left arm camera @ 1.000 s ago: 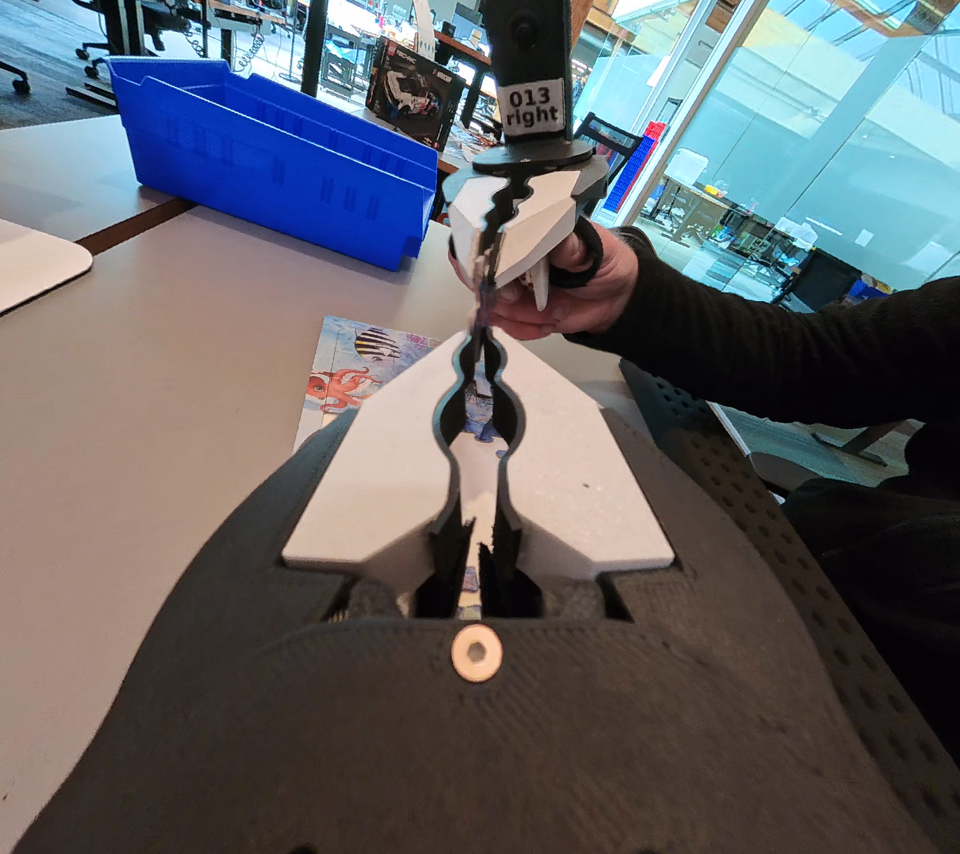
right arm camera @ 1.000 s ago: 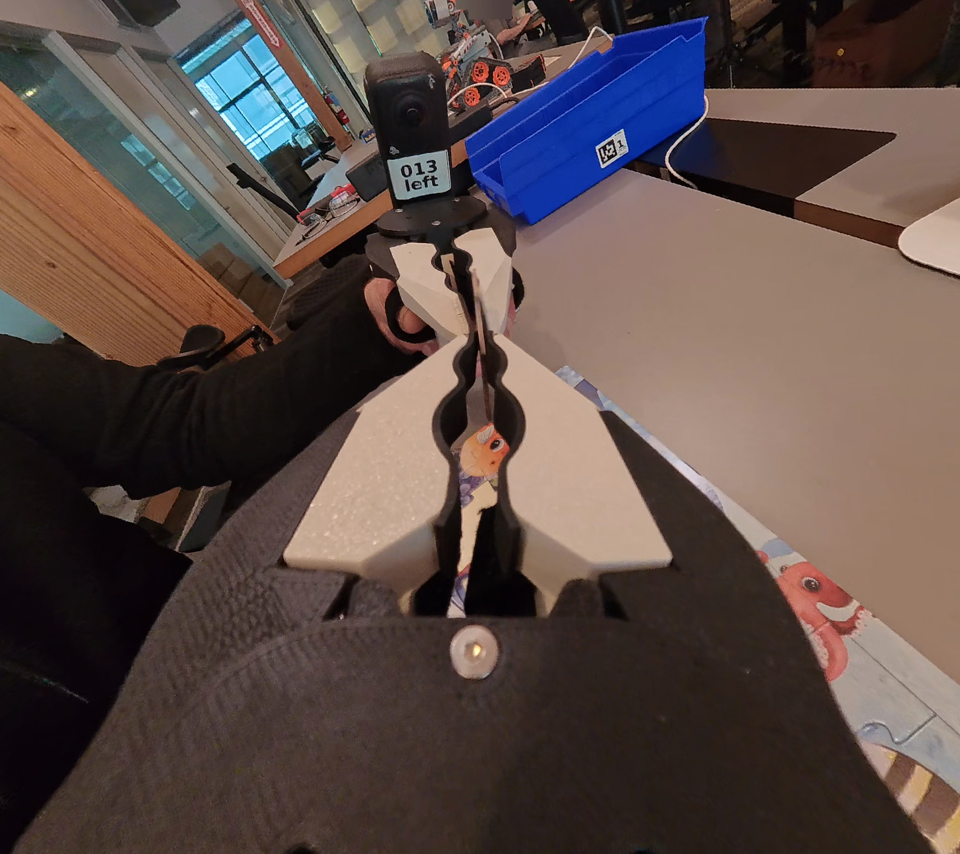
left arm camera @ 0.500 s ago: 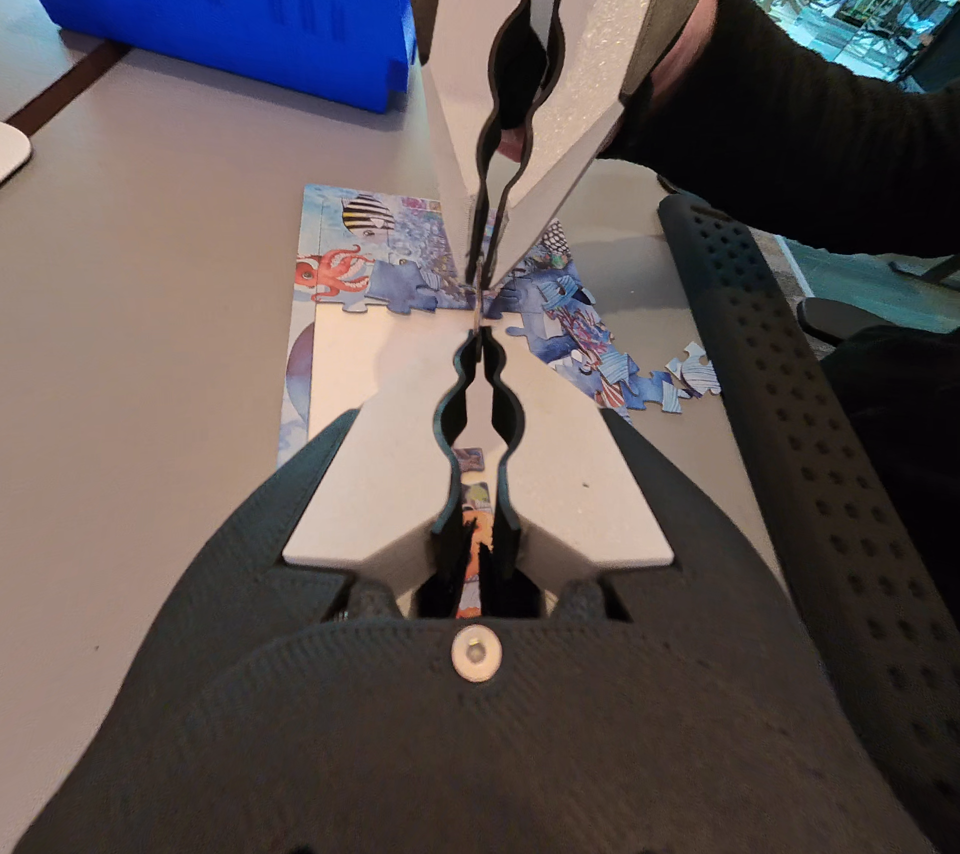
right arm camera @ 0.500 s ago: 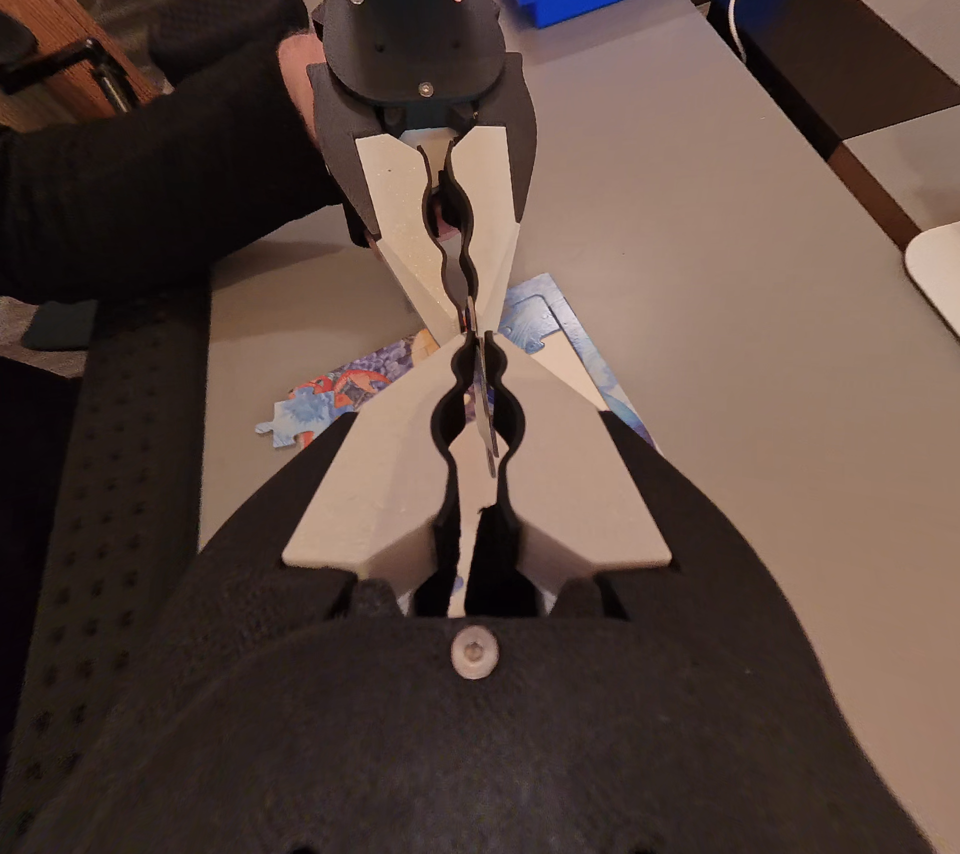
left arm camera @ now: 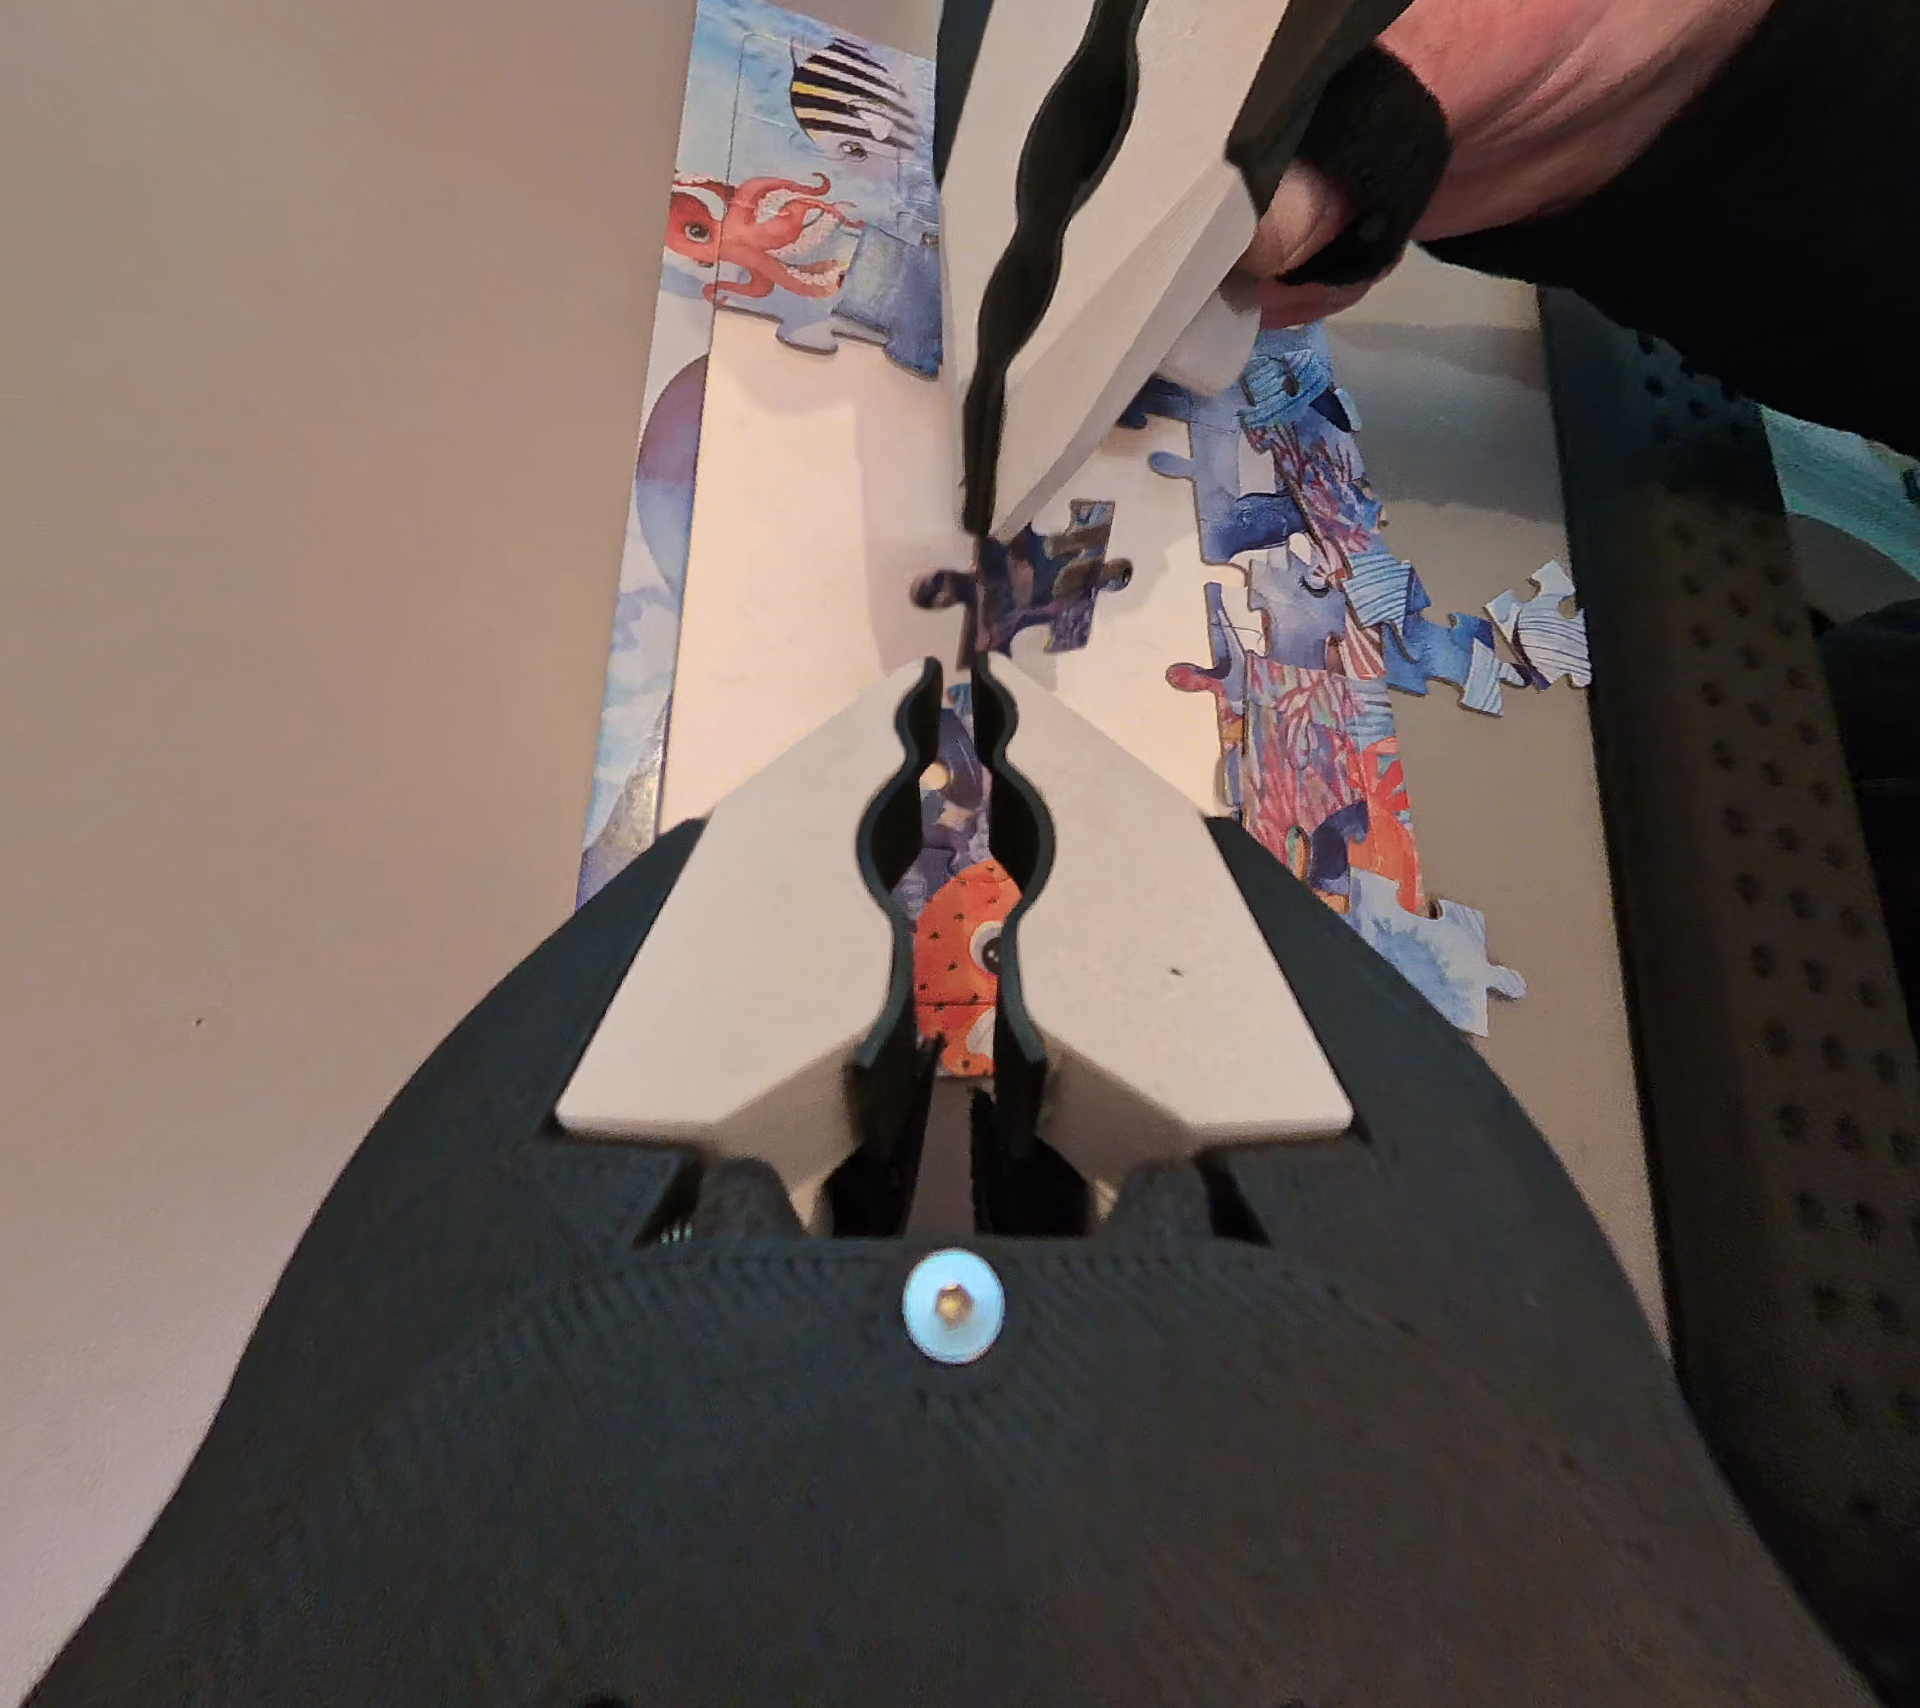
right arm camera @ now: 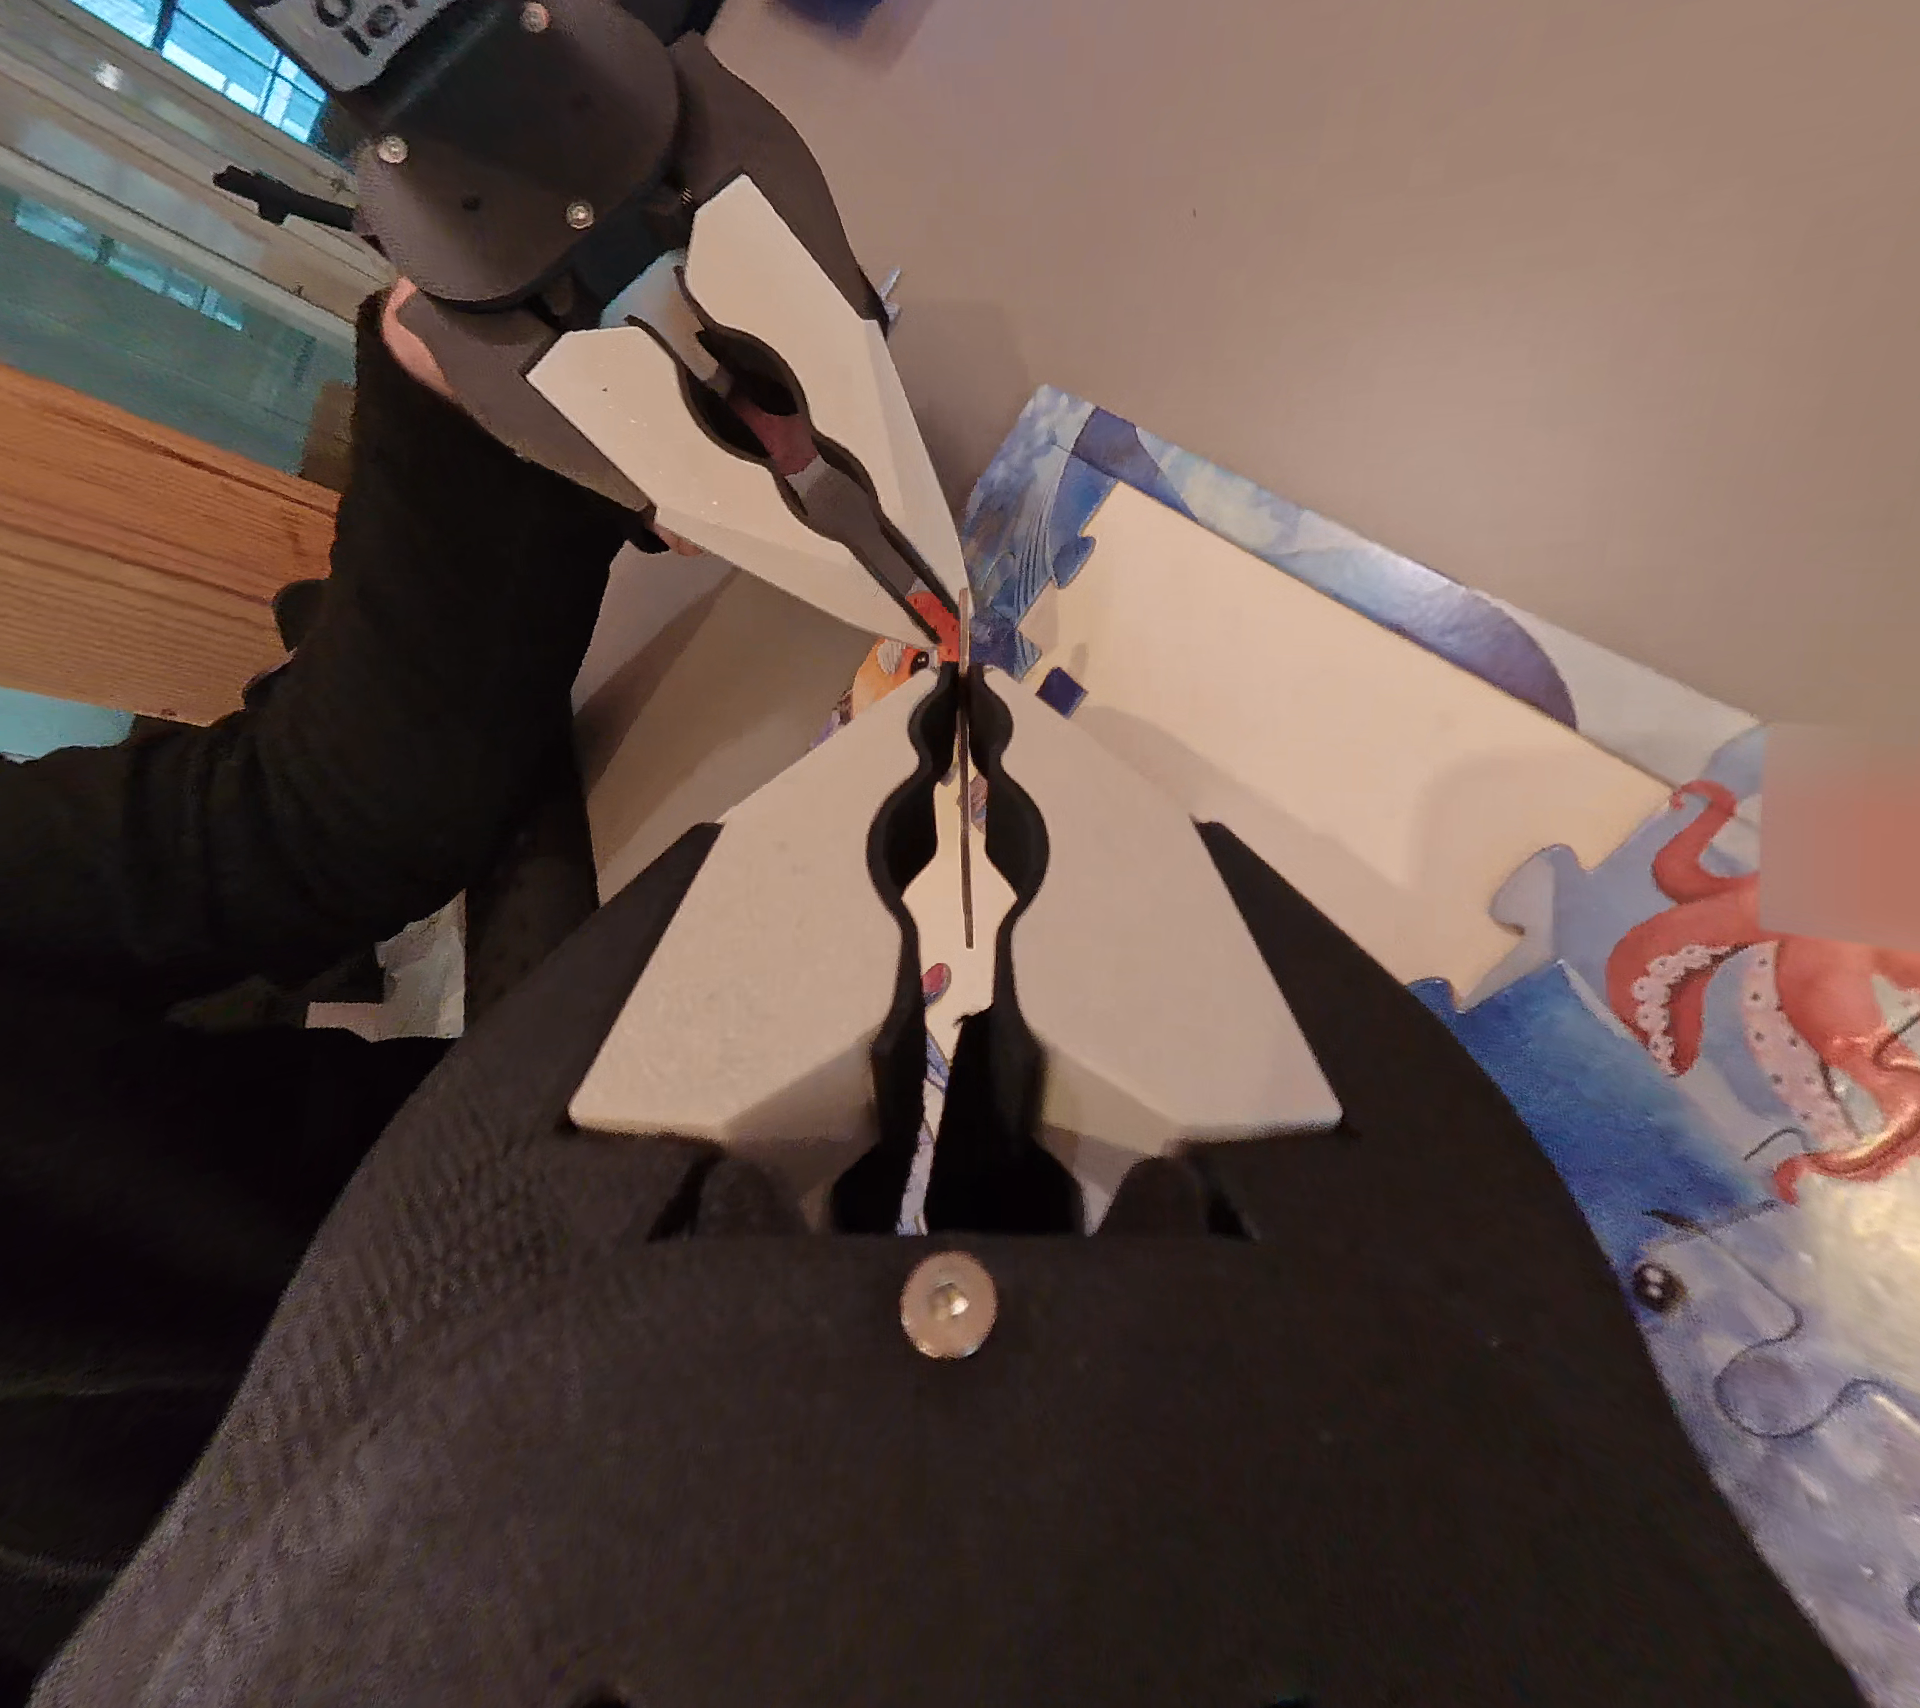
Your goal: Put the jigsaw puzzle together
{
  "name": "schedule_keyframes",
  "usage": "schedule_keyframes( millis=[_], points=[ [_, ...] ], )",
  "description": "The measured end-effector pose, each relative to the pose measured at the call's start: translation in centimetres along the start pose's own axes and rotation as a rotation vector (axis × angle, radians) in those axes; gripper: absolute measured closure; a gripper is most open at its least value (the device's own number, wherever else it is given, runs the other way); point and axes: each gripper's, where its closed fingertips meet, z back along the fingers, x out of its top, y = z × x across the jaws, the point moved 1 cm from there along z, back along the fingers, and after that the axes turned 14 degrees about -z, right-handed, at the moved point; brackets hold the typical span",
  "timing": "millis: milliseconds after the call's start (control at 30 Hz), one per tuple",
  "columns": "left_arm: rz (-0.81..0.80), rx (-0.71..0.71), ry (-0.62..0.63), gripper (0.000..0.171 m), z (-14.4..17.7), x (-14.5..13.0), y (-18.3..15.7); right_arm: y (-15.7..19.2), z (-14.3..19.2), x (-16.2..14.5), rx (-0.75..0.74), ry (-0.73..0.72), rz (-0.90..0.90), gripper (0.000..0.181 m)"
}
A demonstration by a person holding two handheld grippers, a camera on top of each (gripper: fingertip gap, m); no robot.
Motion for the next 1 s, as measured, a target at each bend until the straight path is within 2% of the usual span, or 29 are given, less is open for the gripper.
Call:
schedule_keyframes(
  millis=[167,533,1000],
  points=[
    [0.0,0.007,0.019,0.171,-1.3,-0.3,0.4,-1.3,-1.2,-0.8,-0.054,-0.026,-0.068,0.181],
    [0.012,0.047,0.059,0.171,-2.9,-1.1,1.3,-3.3,-1.6,-1.2,-0.128,-0.089,-0.162,0.18],
    [-0.001,0.082,0.059,0.171,-3.4,-0.7,1.8,-3.5,-1.2,-1.1,-0.239,-0.107,-0.078,0.18]
  ],
)
